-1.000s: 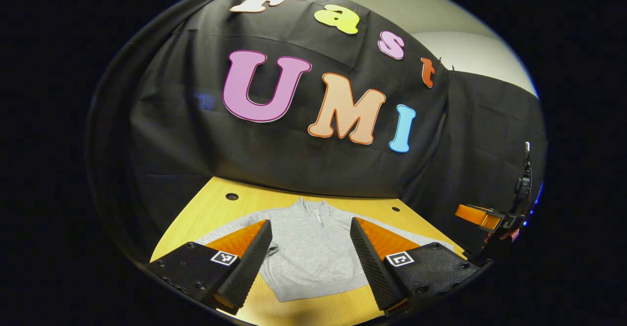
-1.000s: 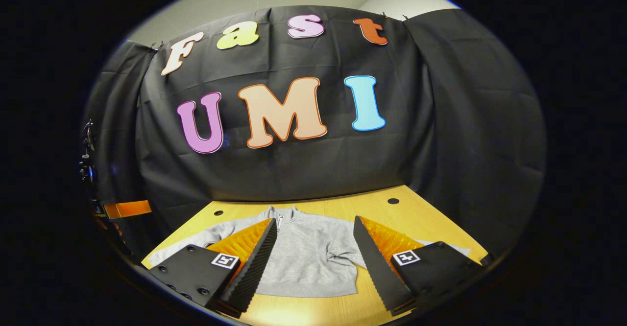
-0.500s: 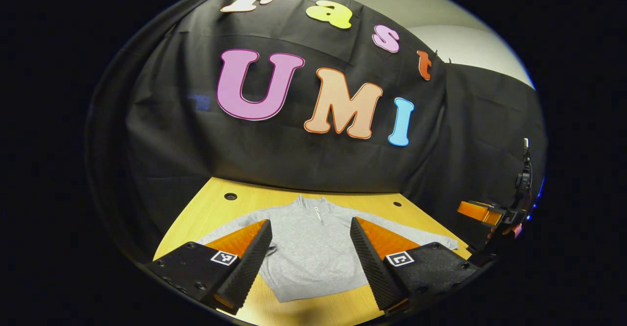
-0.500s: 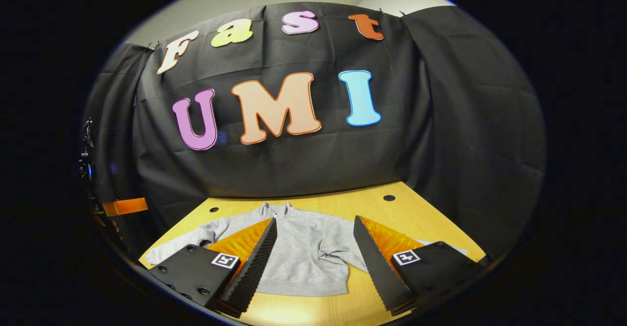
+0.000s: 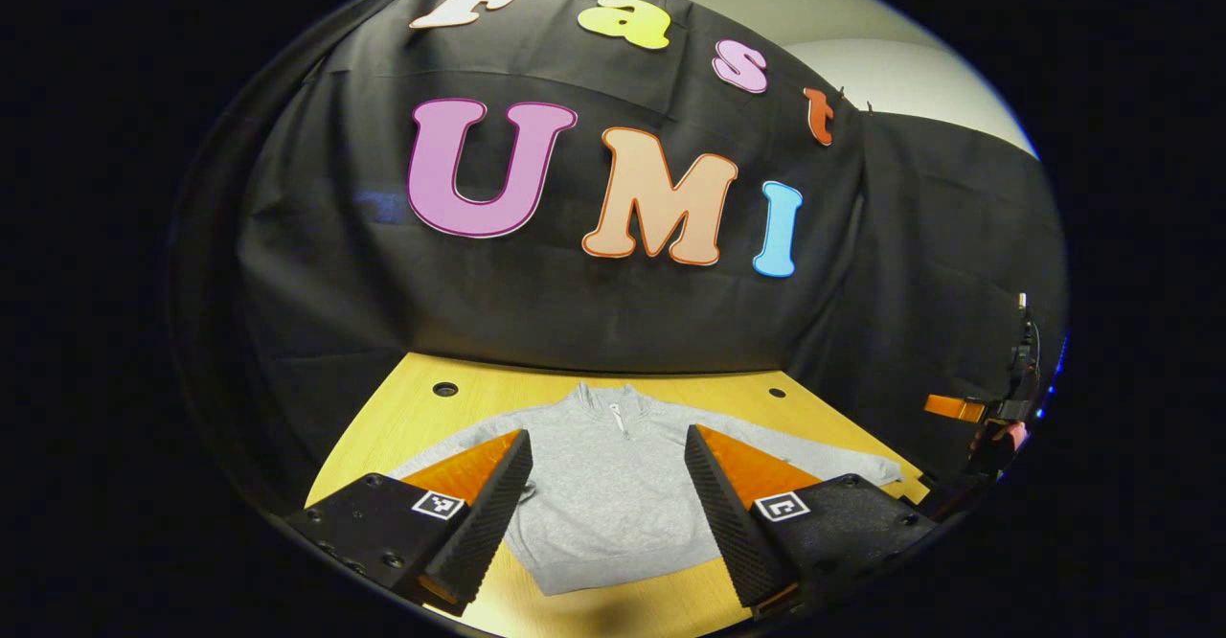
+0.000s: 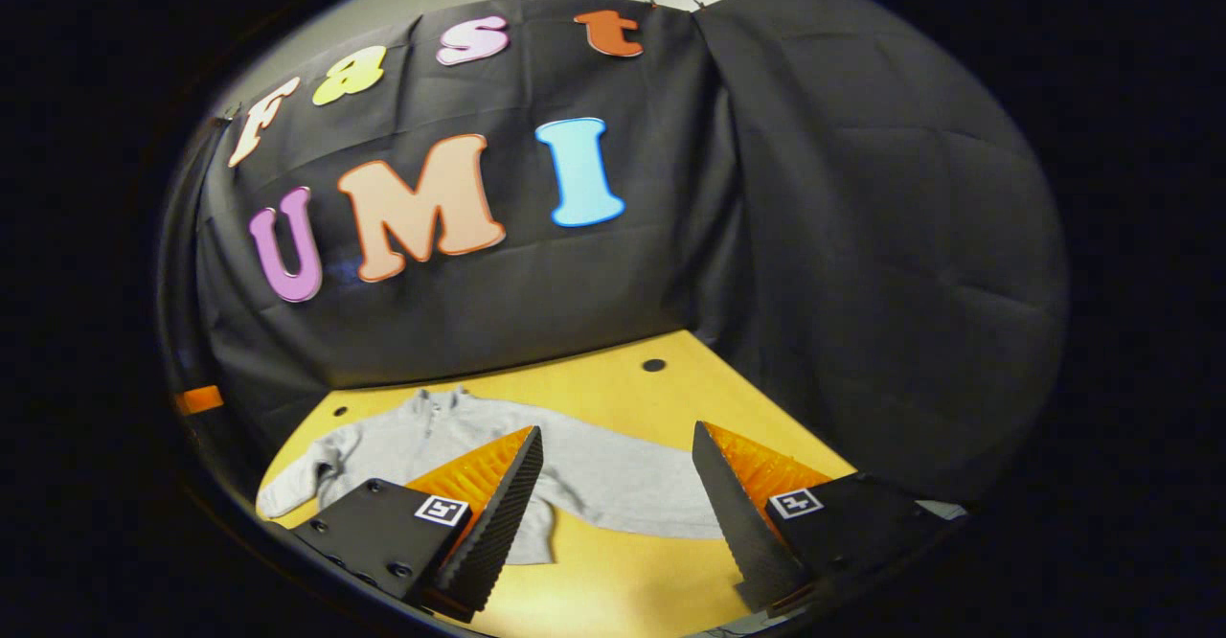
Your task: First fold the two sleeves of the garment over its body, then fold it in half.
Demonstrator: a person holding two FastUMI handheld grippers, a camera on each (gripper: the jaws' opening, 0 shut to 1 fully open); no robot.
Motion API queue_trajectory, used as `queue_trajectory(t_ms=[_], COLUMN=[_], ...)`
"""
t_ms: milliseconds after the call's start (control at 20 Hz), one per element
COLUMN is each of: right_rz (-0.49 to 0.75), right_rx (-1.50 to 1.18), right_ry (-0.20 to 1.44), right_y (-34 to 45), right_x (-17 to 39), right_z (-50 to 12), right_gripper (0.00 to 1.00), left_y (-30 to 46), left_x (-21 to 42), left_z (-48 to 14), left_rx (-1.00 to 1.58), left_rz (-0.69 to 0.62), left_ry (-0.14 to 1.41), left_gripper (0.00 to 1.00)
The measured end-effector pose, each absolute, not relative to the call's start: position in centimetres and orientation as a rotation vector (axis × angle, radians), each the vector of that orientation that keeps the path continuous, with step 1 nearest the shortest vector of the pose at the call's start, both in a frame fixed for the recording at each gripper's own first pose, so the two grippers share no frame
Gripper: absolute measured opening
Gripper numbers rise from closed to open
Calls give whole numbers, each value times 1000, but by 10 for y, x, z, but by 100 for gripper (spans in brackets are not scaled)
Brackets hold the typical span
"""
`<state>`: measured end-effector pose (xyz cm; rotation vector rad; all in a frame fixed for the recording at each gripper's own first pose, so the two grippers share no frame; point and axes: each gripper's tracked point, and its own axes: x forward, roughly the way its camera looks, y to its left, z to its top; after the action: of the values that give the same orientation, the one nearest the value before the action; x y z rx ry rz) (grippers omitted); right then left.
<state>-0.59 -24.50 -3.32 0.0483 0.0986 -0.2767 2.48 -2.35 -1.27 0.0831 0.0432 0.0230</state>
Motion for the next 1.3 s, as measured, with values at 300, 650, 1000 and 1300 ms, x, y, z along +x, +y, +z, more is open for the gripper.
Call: queue_trajectory(t_ms=[300,650,1000,1300], right_rz=[-415,-426,-422,-427], right_rx=[68,112,141,160], right_ry=[169,288,428,522], right_y=[-348,-389,-410,-420], right_x=[-19,1,26,27], right_z=[-69,-139,-207,-248], right_gripper=[94,98,98,95], left_y=[-26,-27,-26,-36], left_x=[24,17,10,14], left_z=[-19,-27,-38,-47], left_rx=[95,100,126,125], left_rz=[41,94,135,128], left_ry=[53,60,94,124], left_gripper=[94,94,94,94])
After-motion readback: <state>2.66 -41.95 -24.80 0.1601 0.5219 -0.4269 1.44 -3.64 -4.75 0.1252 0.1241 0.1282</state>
